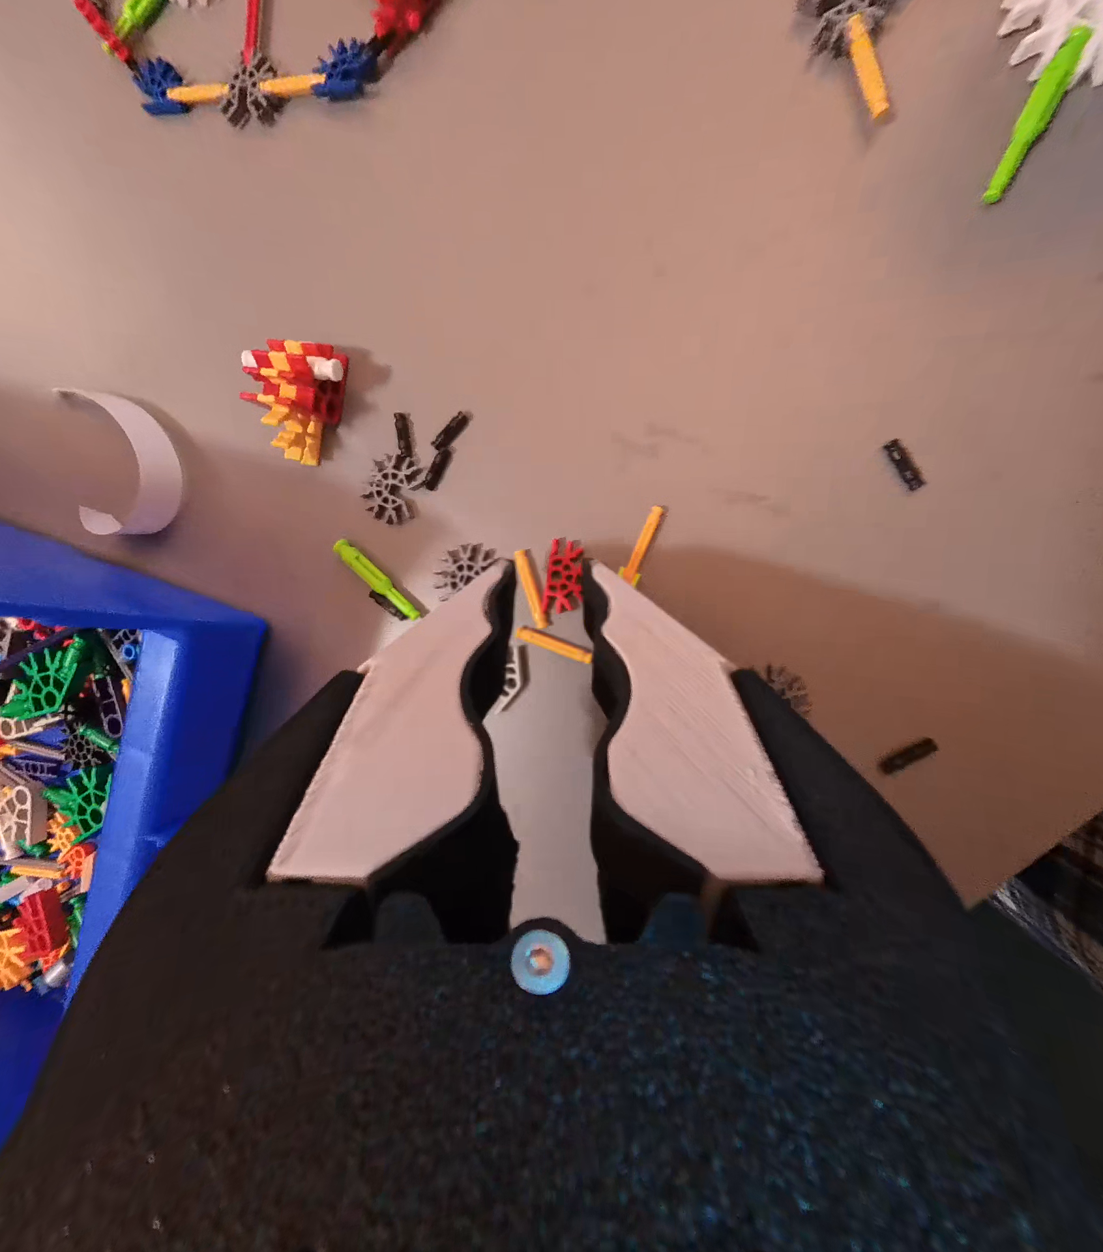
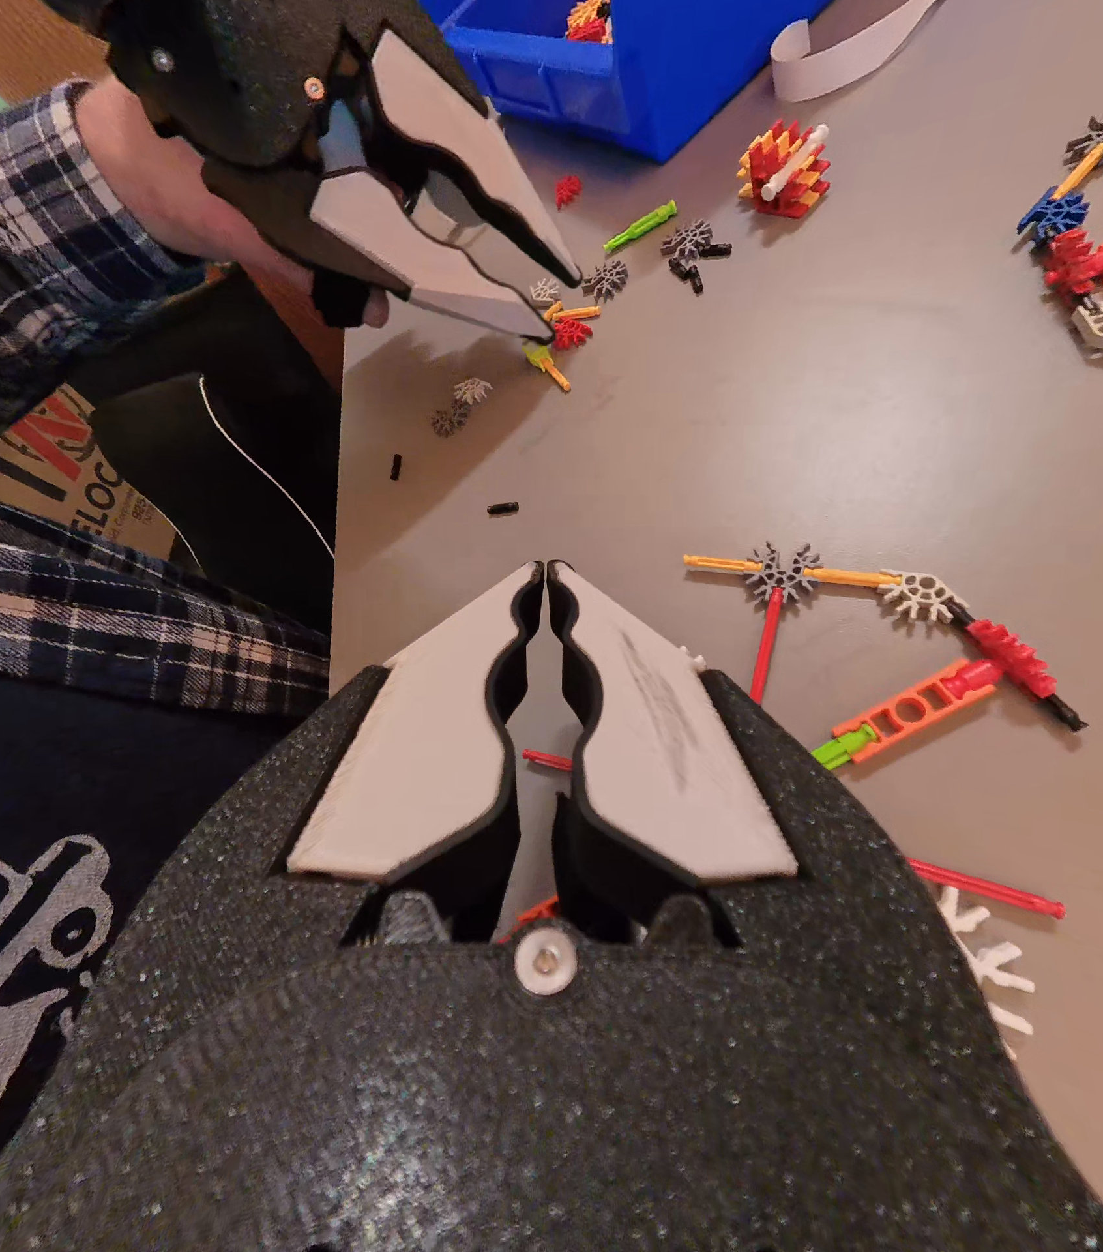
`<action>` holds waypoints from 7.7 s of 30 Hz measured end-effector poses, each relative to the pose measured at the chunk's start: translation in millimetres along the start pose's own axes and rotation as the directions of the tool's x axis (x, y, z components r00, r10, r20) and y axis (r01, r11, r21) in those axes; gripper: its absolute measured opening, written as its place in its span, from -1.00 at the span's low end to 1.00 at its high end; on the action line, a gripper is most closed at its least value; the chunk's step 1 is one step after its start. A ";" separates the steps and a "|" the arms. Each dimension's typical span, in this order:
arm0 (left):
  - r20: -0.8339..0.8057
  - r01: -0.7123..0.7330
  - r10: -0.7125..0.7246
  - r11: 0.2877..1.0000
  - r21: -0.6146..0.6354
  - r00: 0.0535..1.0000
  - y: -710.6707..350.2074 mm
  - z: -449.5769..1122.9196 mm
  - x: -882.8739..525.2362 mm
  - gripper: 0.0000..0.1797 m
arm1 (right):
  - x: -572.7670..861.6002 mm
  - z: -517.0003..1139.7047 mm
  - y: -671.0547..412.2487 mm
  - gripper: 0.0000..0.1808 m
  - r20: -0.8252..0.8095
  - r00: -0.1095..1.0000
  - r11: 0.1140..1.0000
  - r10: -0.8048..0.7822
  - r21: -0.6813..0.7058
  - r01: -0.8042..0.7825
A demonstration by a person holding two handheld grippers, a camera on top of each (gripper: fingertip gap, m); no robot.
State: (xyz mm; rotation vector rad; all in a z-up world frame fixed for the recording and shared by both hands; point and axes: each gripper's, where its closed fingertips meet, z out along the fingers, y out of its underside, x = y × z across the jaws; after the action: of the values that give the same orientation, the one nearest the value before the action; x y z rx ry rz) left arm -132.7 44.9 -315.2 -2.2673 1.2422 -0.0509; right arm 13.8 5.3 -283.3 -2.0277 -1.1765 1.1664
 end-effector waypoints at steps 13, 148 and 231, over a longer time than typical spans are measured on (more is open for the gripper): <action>-0.163 0.006 -0.007 1.000 -0.008 0.987 -1.9 2.8 5.7 -0.86 | 1.8 -5.0 -0.5 -1.00 -0.003 1.000 1.000 0.002 0.019 -0.002; 0.270 -0.361 0.240 0.635 0.683 0.932 -217.1 -92.7 102.1 -0.63 | -26.8 -97.8 -86.2 -0.88 0.177 0.897 0.774 0.406 0.455 -0.440; -0.382 -0.013 0.194 0.903 0.429 0.904 -109.8 21.2 102.6 -0.76 | 35.1 -6.8 15.5 -0.66 -0.118 0.960 0.954 -0.255 -0.195 0.229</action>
State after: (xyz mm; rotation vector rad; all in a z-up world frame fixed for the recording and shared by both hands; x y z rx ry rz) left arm 16.4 19.8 -303.2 -1.8587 1.4028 -0.7301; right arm 35.2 28.2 -306.4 -1.9881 -1.4542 0.8081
